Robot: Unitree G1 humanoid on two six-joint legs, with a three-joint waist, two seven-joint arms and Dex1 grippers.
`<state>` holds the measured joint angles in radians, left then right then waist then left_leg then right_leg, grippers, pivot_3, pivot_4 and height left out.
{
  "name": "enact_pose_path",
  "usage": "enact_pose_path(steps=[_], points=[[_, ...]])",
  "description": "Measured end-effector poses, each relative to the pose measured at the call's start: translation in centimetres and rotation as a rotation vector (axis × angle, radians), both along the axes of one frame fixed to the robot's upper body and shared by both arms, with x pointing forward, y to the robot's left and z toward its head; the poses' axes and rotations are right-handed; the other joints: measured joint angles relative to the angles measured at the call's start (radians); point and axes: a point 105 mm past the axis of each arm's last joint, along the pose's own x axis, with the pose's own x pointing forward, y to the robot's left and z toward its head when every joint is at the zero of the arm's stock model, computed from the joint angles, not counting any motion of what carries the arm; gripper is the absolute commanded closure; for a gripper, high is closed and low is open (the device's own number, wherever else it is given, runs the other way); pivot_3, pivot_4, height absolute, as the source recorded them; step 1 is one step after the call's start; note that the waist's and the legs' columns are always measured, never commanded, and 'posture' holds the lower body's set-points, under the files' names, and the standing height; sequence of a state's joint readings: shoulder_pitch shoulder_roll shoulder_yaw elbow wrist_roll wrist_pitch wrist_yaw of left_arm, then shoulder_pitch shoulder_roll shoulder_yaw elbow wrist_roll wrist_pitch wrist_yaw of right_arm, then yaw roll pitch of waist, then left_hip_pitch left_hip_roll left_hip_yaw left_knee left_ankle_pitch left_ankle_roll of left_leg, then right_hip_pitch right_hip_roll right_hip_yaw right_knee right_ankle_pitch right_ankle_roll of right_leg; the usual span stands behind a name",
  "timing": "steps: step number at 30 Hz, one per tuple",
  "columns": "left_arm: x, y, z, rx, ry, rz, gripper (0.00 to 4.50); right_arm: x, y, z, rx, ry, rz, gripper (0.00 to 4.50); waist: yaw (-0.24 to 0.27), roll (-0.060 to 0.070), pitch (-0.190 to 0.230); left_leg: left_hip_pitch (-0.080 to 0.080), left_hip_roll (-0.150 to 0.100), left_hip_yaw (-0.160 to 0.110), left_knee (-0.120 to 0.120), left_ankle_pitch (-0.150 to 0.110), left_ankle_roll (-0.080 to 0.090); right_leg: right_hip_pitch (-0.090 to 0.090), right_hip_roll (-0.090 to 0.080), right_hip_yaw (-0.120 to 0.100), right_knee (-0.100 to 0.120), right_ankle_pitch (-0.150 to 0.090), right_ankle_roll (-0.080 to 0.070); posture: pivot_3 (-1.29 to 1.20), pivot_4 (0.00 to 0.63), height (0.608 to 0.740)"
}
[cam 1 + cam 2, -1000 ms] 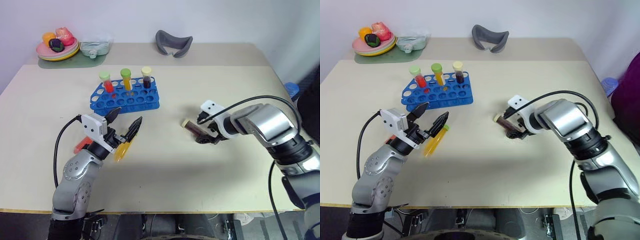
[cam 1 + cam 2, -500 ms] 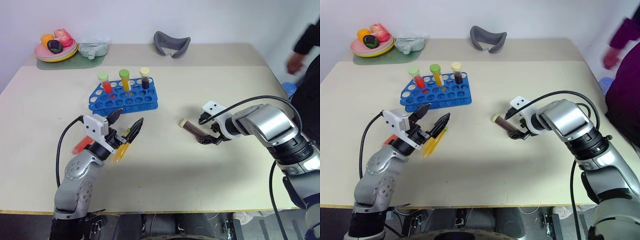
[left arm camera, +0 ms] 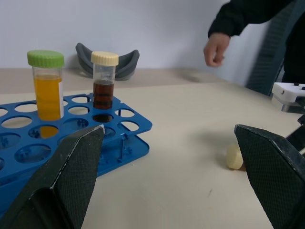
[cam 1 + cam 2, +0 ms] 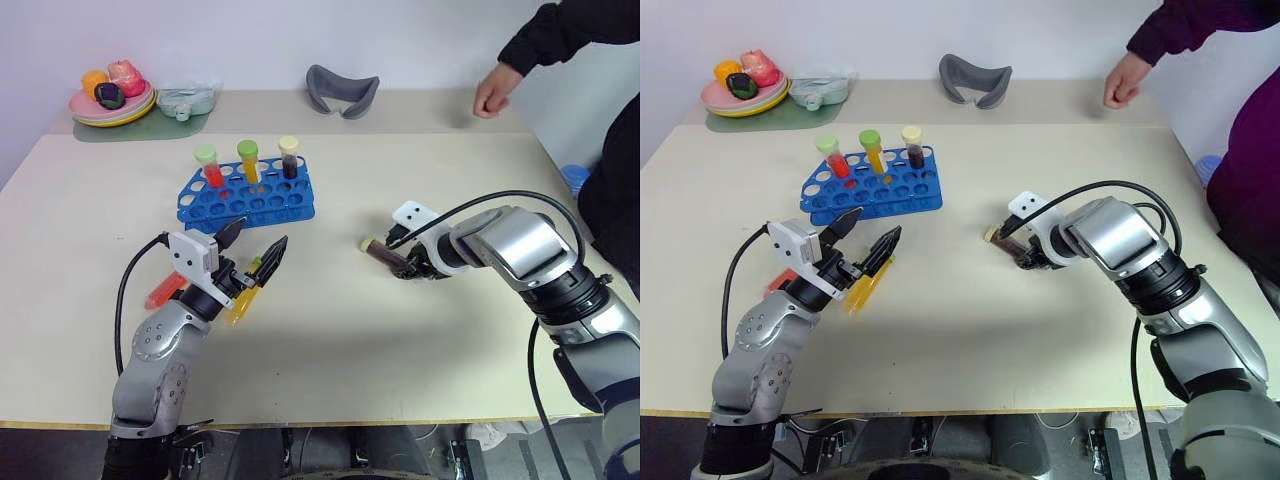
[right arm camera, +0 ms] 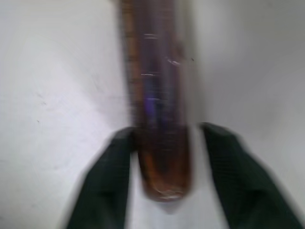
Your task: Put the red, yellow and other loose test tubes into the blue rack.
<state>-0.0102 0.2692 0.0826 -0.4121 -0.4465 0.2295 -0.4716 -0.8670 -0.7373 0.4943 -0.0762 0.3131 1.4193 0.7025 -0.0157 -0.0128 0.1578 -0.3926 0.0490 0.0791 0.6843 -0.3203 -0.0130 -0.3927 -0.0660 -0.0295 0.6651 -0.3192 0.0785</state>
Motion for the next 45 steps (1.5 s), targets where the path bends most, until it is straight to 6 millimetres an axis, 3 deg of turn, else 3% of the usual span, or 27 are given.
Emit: enact_pose_path(steps=[10,13,18,21,26,30,38,45], points=[[0.1,0.0,0.1,0.001,-0.001,0.0,0.0,0.0,0.4,0.1,0.021,-0.027,0.036,2.83,-0.001,0.0,0.0,0.0,0.0,0.0,0.0,0.0,0.0,0.0,0.0,0.0,0.0,0.0,0.0,0.0,0.15,0.735],[0.1,0.0,0.2,0.002,-0.002,0.003,0.0,0.1,2.7,1.2,0.117,-0.144,0.166,2.83,-0.001,0.001,0.001,-0.001,0.0,0.0,-0.001,0.0,0.0,-0.002,0.0,0.0,0.0,0.0,0.0,0.0,0.15,0.735],[-0.2,1.0,-0.3,0.024,0.015,0.032,0.0,2.1,7.5,7.1,0.479,-0.546,0.218,2.83,-0.001,0.001,0.001,-0.002,0.0,0.001,-0.002,0.002,-0.004,-0.003,0.001,0.0,0.0,0.0,0.0,0.0,0.15,0.735],[-0.2,2.0,-0.2,0.038,0.012,0.059,0.0,2.7,10.3,8.8,0.638,-0.69,0.208,2.83,-0.002,0.001,0.001,-0.002,0.0,0.001,-0.001,0.003,-0.006,-0.003,0.001,0.0,0.0,0.0,0.0,0.0,0.15,0.735],[-0.1,3.1,-0.1,0.053,0.003,0.092,0.0,4.7,14.7,8.4,0.773,-0.752,0.159,2.83,-0.003,0.001,0.001,-0.002,0.0,0.002,-0.001,0.004,-0.006,-0.003,0.001,0.0,0.0,0.0,0.0,0.0,0.15,0.735],[-0.3,3.9,-0.3,0.057,0.005,0.12,0.0,7.0,16.6,7.9,0.842,-0.815,0.05,2.83,-0.006,0.001,0.001,-0.002,0.0,0.002,-0.002,0.004,-0.007,-0.003,0.001,0.0,0.0,0.0,0.0,0.0,0.15,0.735],[-0.8,4.7,-0.7,0.059,0.02,0.149,0.0,8.1,18.2,5.6,0.879,-0.888,-0.033,2.83,-0.009,0.001,0.002,-0.002,0.0,0.002,-0.002,0.004,-0.007,-0.004,0.0,0.0,0.001,0.0,0.0,0.0,0.15,0.735],[-1.1,4.6,-0.4,0.059,0.007,0.157,0.0,8.6,18.0,5.0,0.898,-0.904,-0.075,2.83,-0.024,0.002,0.002,-0.002,0.0,0.002,-0.002,0.004,-0.007,-0.003,0.0,0.0,0.001,0.0,0.0,0.0,0.15,0.735]])
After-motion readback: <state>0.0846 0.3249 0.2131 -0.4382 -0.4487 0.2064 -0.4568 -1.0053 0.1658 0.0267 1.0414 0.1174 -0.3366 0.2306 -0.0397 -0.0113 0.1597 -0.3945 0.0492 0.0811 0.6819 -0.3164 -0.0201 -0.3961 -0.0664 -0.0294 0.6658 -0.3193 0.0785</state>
